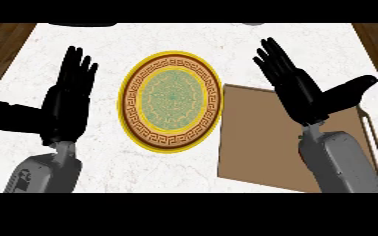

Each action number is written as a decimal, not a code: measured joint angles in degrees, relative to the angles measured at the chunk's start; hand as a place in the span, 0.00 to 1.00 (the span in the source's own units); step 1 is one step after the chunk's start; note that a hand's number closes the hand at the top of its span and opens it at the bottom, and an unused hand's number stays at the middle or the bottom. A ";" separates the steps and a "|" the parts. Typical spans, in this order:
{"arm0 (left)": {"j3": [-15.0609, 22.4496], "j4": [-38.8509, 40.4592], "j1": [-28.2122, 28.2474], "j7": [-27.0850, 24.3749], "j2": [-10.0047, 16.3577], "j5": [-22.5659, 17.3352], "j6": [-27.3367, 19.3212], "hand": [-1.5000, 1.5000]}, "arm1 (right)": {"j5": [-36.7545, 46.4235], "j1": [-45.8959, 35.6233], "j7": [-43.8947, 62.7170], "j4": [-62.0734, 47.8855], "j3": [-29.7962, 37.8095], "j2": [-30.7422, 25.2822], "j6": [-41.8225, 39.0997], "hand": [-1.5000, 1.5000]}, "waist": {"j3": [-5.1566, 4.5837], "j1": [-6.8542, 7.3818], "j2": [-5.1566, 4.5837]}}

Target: Pick the bell pepper from the tray and place it in the plate

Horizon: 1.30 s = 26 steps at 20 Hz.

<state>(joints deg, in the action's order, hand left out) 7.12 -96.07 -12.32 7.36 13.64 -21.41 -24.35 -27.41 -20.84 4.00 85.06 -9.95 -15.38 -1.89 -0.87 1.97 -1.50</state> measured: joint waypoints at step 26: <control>-1.33 4.31 -2.63 -2.68 13.77 7.65 16.12 0.50 | 36.10 21.73 -23.63 12.56 -12.28 -10.67 12.61 0.00 | 0.84 -2.70 1.67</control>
<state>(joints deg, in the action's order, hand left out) 5.79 -91.76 -14.94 4.68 27.41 -13.75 -8.23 8.69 0.89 -19.63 97.62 -22.24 -26.04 10.72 -0.02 -0.73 0.17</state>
